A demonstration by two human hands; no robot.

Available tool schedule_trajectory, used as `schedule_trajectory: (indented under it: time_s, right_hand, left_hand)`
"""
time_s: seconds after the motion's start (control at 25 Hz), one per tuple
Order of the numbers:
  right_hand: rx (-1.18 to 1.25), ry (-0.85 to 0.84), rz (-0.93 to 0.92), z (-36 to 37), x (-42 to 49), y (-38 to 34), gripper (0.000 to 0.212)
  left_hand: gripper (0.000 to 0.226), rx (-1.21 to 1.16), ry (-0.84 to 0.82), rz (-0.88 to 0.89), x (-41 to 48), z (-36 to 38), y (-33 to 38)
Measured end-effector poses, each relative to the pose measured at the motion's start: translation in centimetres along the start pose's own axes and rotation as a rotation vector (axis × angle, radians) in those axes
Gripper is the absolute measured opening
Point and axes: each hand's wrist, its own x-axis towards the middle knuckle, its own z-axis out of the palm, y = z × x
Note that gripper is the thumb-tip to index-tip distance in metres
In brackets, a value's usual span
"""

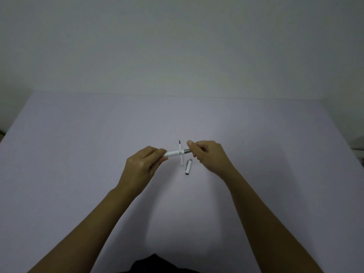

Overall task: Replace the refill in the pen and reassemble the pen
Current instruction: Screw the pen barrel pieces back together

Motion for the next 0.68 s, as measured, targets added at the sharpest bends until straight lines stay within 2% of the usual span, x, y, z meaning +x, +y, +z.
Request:
schedule_trajectory:
  time_s: [0.16,0.24,0.4,0.68]
  right_hand:
    - [0.198,0.048,-0.1,-0.2,-0.4,-0.2,0.007]
    - [0.236,0.04,-0.184,-0.7,-0.6,-0.2,0.011]
    - [0.11,0.049,-0.31,-1.4,-0.6,-0.8,0.008]
    - [0.034,0.071,-0.343,-1.1,-0.6,-2.4,0.013]
  left_hand:
    - [0.033,-0.1,0.0,-0.092,0.3,-0.1,0.2]
    - [0.033,-0.129,0.004,-0.112,0.4,-0.4,0.4]
    - [0.032,-0.111,0.028,-0.06,0.4,-0.8,0.7]
    - [0.028,-0.016,0.135,-0.002,-0.2,-1.5,1.0]
